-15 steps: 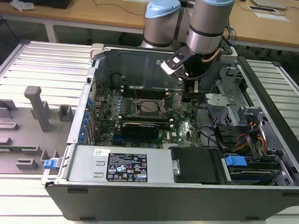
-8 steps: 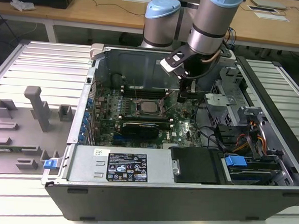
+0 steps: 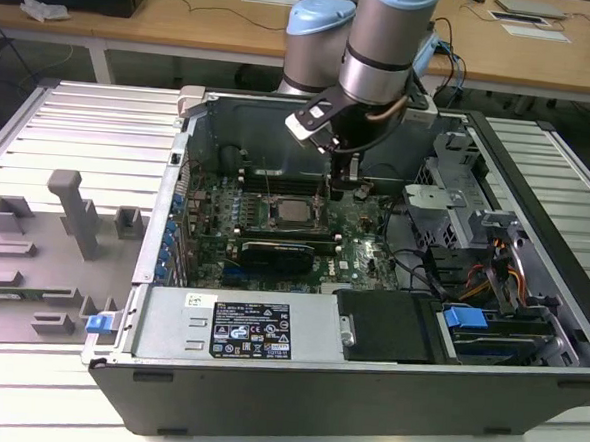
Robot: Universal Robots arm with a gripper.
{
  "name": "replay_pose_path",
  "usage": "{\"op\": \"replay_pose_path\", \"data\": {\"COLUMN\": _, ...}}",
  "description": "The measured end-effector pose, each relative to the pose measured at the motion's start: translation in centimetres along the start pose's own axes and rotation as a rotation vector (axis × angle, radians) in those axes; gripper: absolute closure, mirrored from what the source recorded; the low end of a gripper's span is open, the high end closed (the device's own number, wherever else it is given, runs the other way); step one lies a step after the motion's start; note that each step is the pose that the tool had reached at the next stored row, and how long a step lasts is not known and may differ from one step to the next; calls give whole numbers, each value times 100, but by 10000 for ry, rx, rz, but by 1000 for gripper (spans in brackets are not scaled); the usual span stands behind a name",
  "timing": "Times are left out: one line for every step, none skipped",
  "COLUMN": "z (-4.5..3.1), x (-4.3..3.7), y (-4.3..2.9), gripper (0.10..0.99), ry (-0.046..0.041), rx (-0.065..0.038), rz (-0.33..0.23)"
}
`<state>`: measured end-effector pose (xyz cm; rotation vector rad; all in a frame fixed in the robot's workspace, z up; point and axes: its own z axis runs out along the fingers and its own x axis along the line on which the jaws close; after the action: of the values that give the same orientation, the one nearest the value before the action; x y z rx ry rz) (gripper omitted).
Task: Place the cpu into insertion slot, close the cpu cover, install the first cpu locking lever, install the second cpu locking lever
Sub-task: 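Close the cpu cover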
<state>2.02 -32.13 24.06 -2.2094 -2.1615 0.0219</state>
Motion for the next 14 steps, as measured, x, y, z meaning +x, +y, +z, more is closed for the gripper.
{"op": "replay_pose_path", "data": {"z": 3, "x": -1, "y": -48, "gripper": 980, "ry": 1, "rx": -11, "rz": 1}}
{"op": "replay_pose_path", "data": {"z": 3, "x": -1, "y": -63, "gripper": 980, "ry": 0, "rx": -14, "rz": -1}}
{"op": "replay_pose_path", "data": {"z": 4, "x": -1, "y": -75, "gripper": 980, "ry": 1, "rx": -18, "rz": -1}}
{"op": "replay_pose_path", "data": {"z": 4, "x": -2, "y": -80, "gripper": 980, "ry": 0, "rx": -19, "rz": 0}}
{"op": "replay_pose_path", "data": {"z": 4, "x": -2, "y": -85, "gripper": 980, "ry": 0, "rx": -22, "rz": 0}}
{"op": "replay_pose_path", "data": {"z": 5, "x": -2, "y": -98, "gripper": 980, "ry": 0, "rx": -33, "rz": 0}}
{"op": "replay_pose_path", "data": {"z": 5, "x": -2, "y": -115, "gripper": 980, "ry": 0, "rx": -48, "rz": -1}}
{"op": "replay_pose_path", "data": {"z": 7, "x": -3, "y": -137, "gripper": 980, "ry": 2, "rx": -68, "rz": -1}}
{"op": "replay_pose_path", "data": {"z": 9, "x": -3, "y": -158, "gripper": 980, "ry": 2, "rx": -88, "rz": -2}}
{"op": "replay_pose_path", "data": {"z": 12, "x": -4, "y": -180, "gripper": 980, "ry": 3, "rx": -111, "rz": -4}}
{"op": "replay_pose_path", "data": {"z": 19, "x": -4, "y": -209, "gripper": 980, "ry": 5, "rx": -155, "rz": -3}}
{"op": "replay_pose_path", "data": {"z": 25, "x": -4, "y": -228, "gripper": 980, "ry": 6, "rx": -195, "rz": -4}}
{"op": "replay_pose_path", "data": {"z": 33, "x": -6, "y": -253, "gripper": 980, "ry": 5, "rx": -246, "rz": -8}}
{"op": "replay_pose_path", "data": {"z": 41, "x": -6, "y": -277, "gripper": 980, "ry": 8, "rx": -283, "rz": -9}}
